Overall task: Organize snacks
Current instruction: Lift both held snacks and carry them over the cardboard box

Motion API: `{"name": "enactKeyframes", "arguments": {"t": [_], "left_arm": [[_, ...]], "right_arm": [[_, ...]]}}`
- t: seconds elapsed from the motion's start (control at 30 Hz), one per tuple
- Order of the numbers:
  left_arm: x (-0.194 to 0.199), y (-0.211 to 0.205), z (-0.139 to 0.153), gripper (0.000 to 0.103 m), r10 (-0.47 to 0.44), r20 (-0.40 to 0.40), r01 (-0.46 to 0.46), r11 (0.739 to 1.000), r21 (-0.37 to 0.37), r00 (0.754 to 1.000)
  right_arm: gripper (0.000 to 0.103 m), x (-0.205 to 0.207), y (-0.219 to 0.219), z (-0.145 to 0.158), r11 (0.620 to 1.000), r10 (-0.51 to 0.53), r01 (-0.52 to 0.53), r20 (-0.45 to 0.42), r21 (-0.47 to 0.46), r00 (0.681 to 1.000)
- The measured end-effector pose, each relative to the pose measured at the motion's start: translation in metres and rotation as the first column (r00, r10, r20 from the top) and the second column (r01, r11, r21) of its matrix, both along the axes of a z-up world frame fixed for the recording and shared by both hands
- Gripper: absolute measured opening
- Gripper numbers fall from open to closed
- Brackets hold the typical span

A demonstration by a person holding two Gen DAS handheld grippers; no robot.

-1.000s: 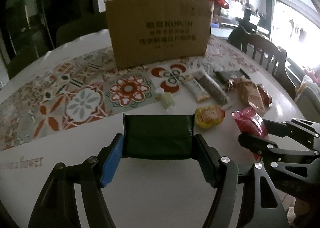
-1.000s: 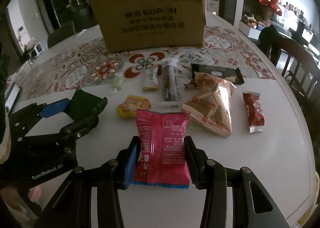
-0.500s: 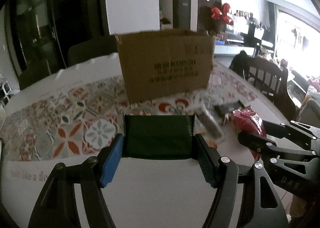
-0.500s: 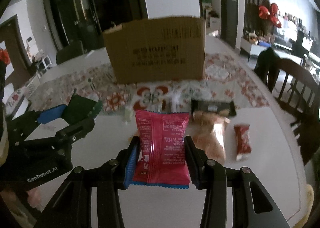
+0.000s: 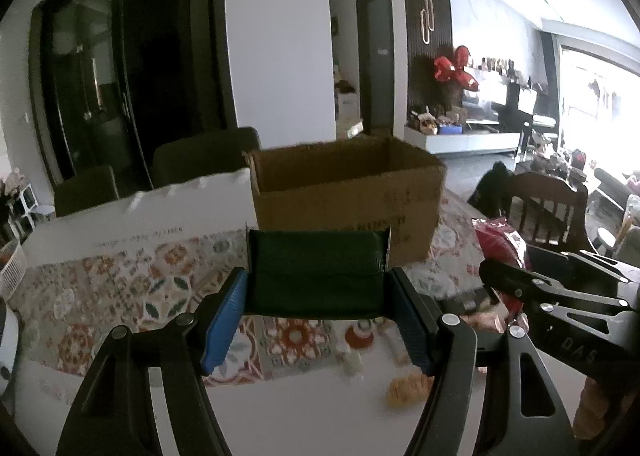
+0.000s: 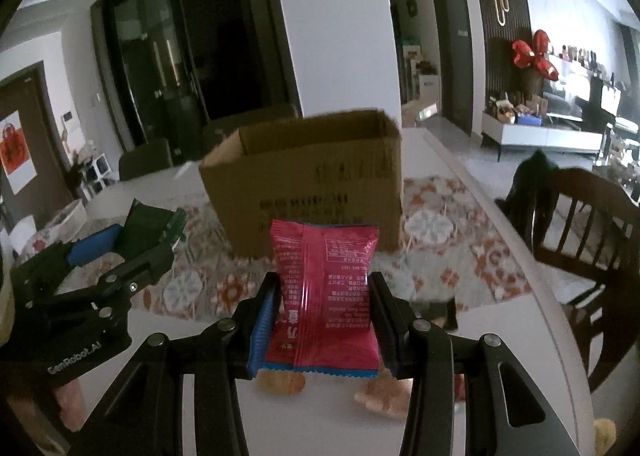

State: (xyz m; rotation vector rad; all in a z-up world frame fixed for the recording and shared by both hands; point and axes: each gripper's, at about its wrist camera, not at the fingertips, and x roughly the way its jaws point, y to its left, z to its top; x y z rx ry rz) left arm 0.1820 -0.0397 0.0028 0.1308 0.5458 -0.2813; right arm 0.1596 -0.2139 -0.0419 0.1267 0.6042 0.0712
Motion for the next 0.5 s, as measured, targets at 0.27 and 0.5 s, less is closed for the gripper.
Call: {"name": "enactKeyframes", "arguments": {"t": [0.27,0.5], "left_arm": [[0.025,-0.006,0.019,0.069,0.012,0.04,-0.011,1.0,-0.019,0.999],[0.058,-0.011,0.033,0.069,0.019,0.054,-0.017,0.999,-0.027,0.998]], "right_arm": [[0.045,0.032,-0.005,0.024,1.0,0.017,-0.017,0.059,-0.003,0.998],[0.045,0.062,-0.005,0.044,0.999,0.03,-0.026,0.103,-0.039,0.994]]}}
